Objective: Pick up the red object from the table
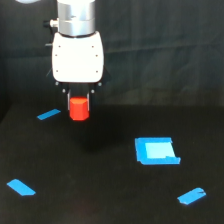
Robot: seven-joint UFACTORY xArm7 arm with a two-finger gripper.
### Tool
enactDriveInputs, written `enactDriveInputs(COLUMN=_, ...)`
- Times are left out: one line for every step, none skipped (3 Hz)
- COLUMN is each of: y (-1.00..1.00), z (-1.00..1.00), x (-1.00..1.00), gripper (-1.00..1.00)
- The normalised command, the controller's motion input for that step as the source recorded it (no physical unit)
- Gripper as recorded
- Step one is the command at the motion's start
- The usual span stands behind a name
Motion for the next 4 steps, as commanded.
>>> enactDriveInputs(y=0.10, z=0.06, x=0.03, gripper=-1.00)
enactDriveInputs(y=-0.01, z=0.08, x=-0.04, gripper=-1.00)
enactDriveInputs(y=-0.08, z=-0.04, x=-0.02, gripper=-1.00)
enactDriveInputs(y=-0.04, z=0.07, x=0.11, gripper=-1.00)
